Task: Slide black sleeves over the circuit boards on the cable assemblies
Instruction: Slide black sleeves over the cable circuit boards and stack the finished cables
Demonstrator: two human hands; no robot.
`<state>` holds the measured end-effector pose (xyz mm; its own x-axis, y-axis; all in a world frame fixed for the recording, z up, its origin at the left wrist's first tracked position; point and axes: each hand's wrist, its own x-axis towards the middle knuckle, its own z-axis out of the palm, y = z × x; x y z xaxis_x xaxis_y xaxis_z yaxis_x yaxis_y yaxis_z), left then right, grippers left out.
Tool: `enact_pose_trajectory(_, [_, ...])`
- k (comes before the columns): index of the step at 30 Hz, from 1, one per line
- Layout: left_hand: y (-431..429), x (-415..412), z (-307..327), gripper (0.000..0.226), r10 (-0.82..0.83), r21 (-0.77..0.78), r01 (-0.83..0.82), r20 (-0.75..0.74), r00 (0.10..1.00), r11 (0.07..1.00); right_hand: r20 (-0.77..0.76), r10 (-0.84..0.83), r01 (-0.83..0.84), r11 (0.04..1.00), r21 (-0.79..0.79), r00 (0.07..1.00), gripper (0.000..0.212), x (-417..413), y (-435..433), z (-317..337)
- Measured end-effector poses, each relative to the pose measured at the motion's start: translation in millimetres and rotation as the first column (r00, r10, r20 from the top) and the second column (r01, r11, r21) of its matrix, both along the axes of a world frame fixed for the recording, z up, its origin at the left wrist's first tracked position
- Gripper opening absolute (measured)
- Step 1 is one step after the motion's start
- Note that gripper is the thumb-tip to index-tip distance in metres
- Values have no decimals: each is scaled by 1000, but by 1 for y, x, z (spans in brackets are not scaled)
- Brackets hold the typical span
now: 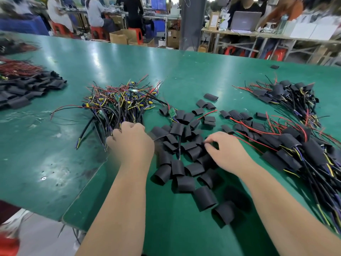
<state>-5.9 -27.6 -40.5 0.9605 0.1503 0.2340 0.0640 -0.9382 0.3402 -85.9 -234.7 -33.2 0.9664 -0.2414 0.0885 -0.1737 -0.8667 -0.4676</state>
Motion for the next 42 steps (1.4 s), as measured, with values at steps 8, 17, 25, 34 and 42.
enact_pose_trajectory(8, [-6, -3, 2, 22, -110, 56, 107, 43, 993, 993, -67, -185, 182, 982, -44, 980, 42, 23, 3, 1])
enact_pose_trajectory(17, [-10, -5, 2, 30, -420, -16, 421, 20, 907, 907, 83, -83, 89, 993, -75, 993, 31, 22, 21, 0])
enact_pose_trajectory(25, [-15, -3, 0, 27, -331, 35, 333, -36, 943, 942, 67, -68, 76, 991, -115, 995, 30, 20, 35, 2])
enact_pose_trajectory(34, [-12, -6, 2, 22, -457, -78, 452, -74, 886, 889, 20, -32, 32, 999, 35, 999, 26, 15, 34, 9])
enact_pose_trajectory(42, [-16, -8, 8, 15, -346, -62, 366, 217, 913, 928, 162, -127, 96, 978, 186, 979, 21, 12, 30, 6])
